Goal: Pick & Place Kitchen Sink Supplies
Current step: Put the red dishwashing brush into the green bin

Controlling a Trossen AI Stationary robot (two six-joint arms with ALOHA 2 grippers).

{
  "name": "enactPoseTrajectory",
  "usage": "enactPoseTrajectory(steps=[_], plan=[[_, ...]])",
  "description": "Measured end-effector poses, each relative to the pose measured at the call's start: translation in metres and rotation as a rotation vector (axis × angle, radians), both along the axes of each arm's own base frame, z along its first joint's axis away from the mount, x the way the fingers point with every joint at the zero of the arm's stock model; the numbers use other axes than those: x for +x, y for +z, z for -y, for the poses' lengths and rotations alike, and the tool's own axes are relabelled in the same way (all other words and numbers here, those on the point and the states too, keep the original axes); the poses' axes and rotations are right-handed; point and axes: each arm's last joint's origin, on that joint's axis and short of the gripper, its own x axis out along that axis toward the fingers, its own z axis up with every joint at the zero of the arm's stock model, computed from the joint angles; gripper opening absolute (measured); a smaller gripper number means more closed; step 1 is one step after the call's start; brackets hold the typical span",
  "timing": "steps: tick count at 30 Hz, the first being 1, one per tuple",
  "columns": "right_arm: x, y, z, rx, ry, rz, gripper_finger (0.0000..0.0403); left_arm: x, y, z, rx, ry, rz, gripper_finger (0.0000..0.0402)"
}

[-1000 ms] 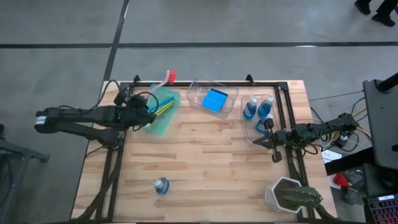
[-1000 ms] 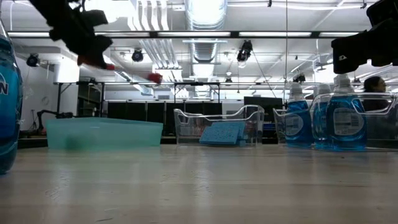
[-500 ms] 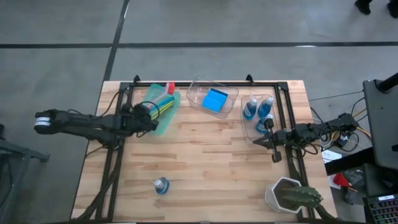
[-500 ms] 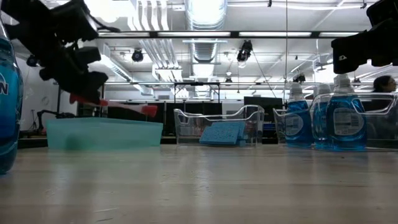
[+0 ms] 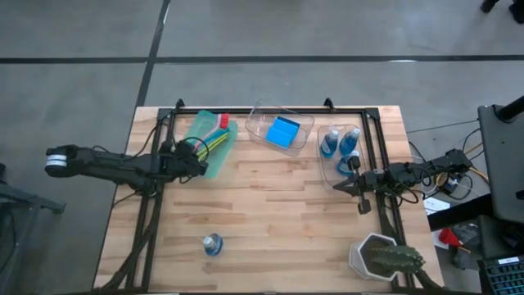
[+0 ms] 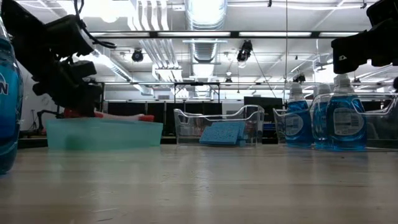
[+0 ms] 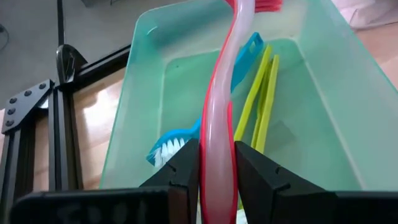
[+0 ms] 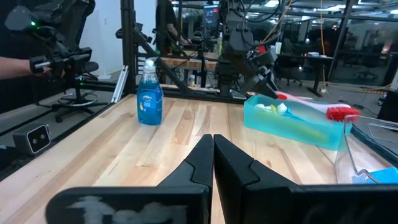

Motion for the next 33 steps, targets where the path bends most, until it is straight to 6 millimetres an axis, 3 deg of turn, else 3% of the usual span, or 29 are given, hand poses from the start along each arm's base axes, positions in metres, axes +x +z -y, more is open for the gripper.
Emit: enactPoseTrajectory(steps=[33], plan=[[0.0,0.0,0.0,0.0,0.0,0.0,0.0008,-0.0007,-0.0026,0.0016,-0.037,-0.11,-0.103,0.008]])
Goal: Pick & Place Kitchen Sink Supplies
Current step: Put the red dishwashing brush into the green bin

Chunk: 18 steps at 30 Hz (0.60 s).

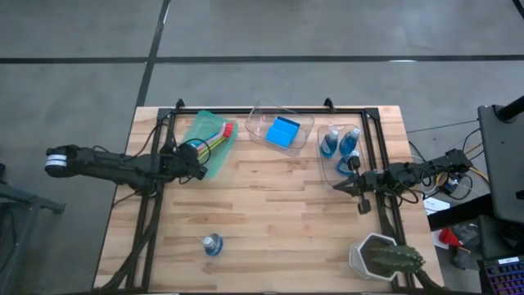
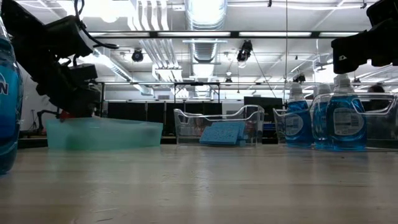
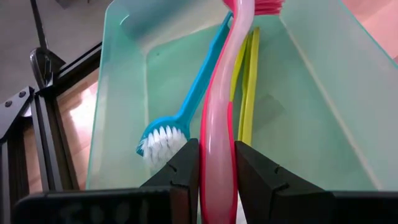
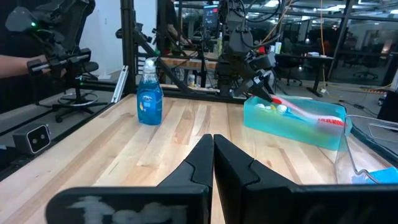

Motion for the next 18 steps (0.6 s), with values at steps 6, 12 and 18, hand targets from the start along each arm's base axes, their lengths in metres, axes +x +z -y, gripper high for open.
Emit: enactPoseTrajectory(steps=[6,12,18], plan=[[0.0,0.0,0.0,0.0,0.0,0.0,0.0008,0.0,0.0001,-0.0001,0.008,-0.009,-0.012,0.0081],[0.0,0.0,0.0,0.0,0.0,0.0,0.0008,-0.0001,0.0002,-0.0002,0.017,-0.012,-0.02,0.0081],[0.0,0.0,0.0,0.0,0.0,0.0,0.0008,-0.0004,0.0003,-0.0004,0.034,-0.019,-0.039,0.0106]])
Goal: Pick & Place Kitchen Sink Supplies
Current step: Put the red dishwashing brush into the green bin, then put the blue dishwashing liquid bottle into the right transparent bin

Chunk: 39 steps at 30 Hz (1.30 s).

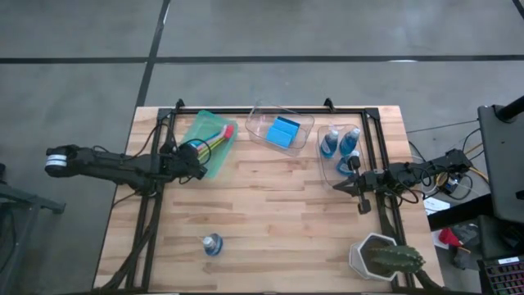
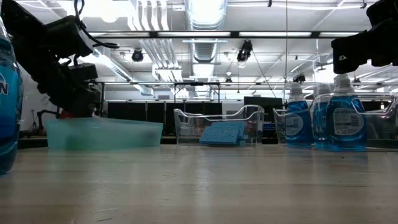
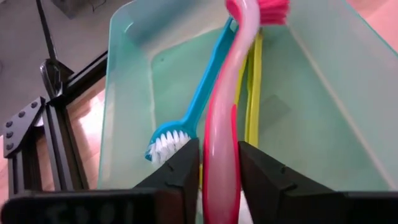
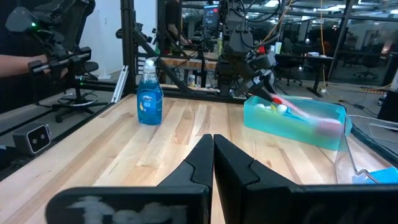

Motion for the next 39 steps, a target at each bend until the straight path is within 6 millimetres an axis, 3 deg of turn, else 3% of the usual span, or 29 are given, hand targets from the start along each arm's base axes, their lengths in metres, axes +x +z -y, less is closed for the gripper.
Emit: enactPoseTrajectory(steps=[10,16,24,32,39], plan=[[0.0,0.0,0.0,0.0,0.0,0.0,0.0008,-0.001,0.001,-0.001,0.029,0.013,-0.007,0.0181],[0.0,0.0,0.0,0.0,0.0,0.0,0.0008,0.002,0.006,0.0,0.015,0.009,0.016,0.0187],[0.0,0.0,0.0,0.0,0.0,0.0,0.0008,0.015,0.036,-0.001,0.003,-0.016,0.118,0.0186],[0.0,0.0,0.0,0.0,0.0,0.0,0.0008,0.026,0.058,0.005,-0.062,-0.137,0.183,0.0154],[0.0,0.0,0.0,0.0,0.0,0.0,0.0008,0.029,0.063,0.011,-0.077,-0.224,0.282,0.0068]])
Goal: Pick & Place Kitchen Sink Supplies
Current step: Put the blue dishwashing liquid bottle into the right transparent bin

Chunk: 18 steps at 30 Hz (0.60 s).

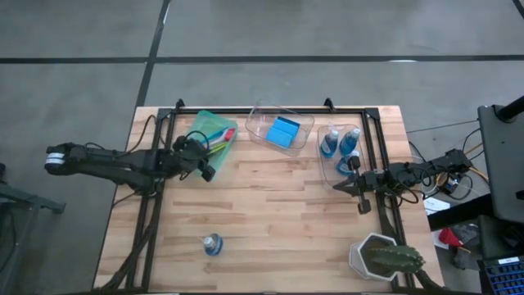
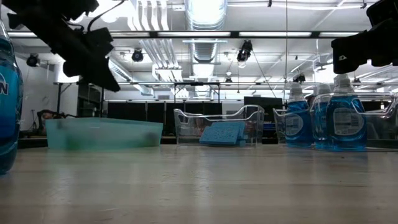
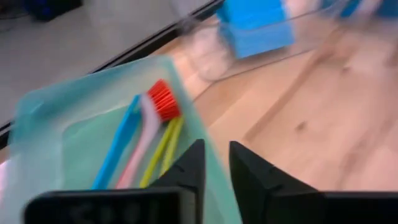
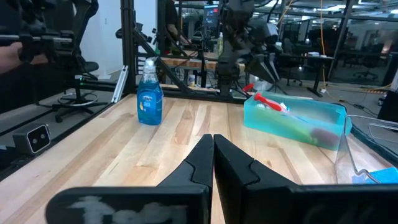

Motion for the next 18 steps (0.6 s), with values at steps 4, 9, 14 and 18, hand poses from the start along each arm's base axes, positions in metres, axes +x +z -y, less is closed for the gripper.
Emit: enactPoseTrajectory(steps=[4,9,14,18], plan=[[0.0,0.0,0.0,0.0,0.0,0.0,0.0008,-0.001,0.01,0.005,0.016,-0.078,0.071,0.0016],[0.0,0.0,0.0,0.0,0.0,0.0,0.0008,-0.003,0.019,0.012,0.041,-0.165,0.135,0.0006],[0.0,0.0,0.0,0.0,0.0,0.0,0.0008,-0.007,0.023,0.017,0.056,-0.233,0.151,0.0001],[0.0,0.0,0.0,0.0,0.0,-0.001,0.0008,-0.012,0.021,0.023,0.062,-0.319,0.184,0.0002]])
